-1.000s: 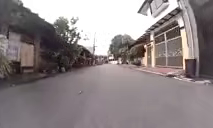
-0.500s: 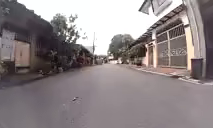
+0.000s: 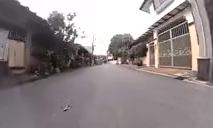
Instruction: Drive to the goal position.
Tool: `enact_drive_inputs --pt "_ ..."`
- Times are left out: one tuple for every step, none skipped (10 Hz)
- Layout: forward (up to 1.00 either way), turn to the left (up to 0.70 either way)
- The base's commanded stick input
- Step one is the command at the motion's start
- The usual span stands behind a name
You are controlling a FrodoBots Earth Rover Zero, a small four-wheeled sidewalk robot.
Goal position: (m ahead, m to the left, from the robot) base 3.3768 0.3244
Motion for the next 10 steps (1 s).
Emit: enact_drive_inputs --pt "0.7 0.01" --pt "0.7 0.01" --pt "0.7 0.01" --pt "0.7 0.01" --pt "0.7 0.01" --pt "0.7 0.01" --pt "0.7 0.01" --pt "0.7 0.01" --pt "0.7 0.01" --pt "0.7 0.01"
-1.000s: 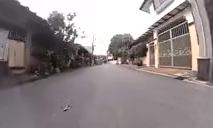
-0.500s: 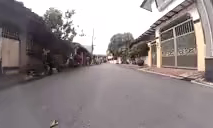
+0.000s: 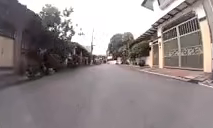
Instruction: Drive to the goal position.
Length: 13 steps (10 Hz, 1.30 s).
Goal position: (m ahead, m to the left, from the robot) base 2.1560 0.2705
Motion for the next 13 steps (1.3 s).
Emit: enact_drive_inputs --pt "0.7 0.01" --pt "0.7 0.01" --pt "0.7 0.01" --pt "0.7 0.01" --pt "0.7 0.01" --pt "0.7 0.01" --pt "0.7 0.01" --pt "0.7 0.01" --pt "0.7 0.01" --pt "0.7 0.01" --pt "0.7 0.01" --pt "0.7 0.01" --pt "0.7 0.01"
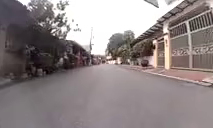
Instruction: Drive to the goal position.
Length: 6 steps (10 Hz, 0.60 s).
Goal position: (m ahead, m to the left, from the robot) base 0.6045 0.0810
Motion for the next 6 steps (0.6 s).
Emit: enact_drive_inputs --pt "0.7 0.01" --pt "0.7 0.01" --pt "0.7 0.01" --pt "0.7 0.01" --pt "0.7 0.01" --pt "0.7 -0.03"
